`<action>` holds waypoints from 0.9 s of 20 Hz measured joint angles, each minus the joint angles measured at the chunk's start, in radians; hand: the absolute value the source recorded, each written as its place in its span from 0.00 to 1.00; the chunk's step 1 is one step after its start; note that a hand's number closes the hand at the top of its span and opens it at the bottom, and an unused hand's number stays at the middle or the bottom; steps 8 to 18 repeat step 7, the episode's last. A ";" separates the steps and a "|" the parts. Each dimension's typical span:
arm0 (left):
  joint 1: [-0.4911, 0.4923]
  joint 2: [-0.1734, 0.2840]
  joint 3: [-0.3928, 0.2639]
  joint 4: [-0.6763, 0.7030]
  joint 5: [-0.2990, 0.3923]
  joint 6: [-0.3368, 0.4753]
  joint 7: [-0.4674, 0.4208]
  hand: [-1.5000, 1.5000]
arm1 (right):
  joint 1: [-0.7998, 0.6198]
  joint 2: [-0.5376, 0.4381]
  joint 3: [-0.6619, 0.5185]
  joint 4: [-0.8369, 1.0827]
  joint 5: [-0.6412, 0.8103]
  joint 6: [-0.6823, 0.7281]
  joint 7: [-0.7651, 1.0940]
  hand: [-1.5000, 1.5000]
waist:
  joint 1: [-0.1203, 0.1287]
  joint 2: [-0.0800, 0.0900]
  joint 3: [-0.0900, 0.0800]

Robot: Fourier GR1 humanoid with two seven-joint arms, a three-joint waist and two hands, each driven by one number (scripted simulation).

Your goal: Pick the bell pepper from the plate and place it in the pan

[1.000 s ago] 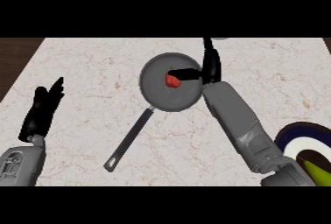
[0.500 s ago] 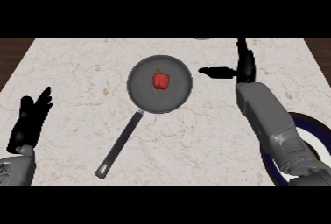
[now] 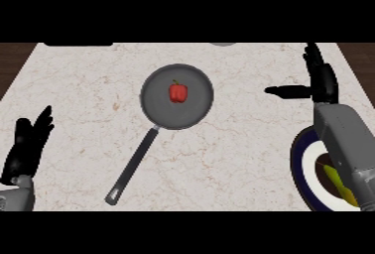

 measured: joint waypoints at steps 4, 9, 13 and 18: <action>0.002 0.002 0.004 -0.011 -0.002 -0.002 0.016 0.50 | 0.085 -0.083 -0.006 -0.084 -0.012 0.097 0.000 0.00 | -0.004 -0.001 0.000; -0.019 -0.001 0.004 0.003 -0.008 -0.001 0.019 0.50 | 0.127 -0.129 -0.016 -0.138 -0.018 0.153 0.018 0.00 | -0.003 0.000 0.000; -0.019 -0.001 0.004 0.003 -0.008 -0.001 0.019 0.50 | 0.127 -0.129 -0.016 -0.138 -0.018 0.153 0.018 0.00 | -0.003 0.000 0.000; -0.019 -0.001 0.004 0.003 -0.008 -0.001 0.019 0.50 | 0.127 -0.129 -0.016 -0.138 -0.018 0.153 0.018 0.00 | -0.003 0.000 0.000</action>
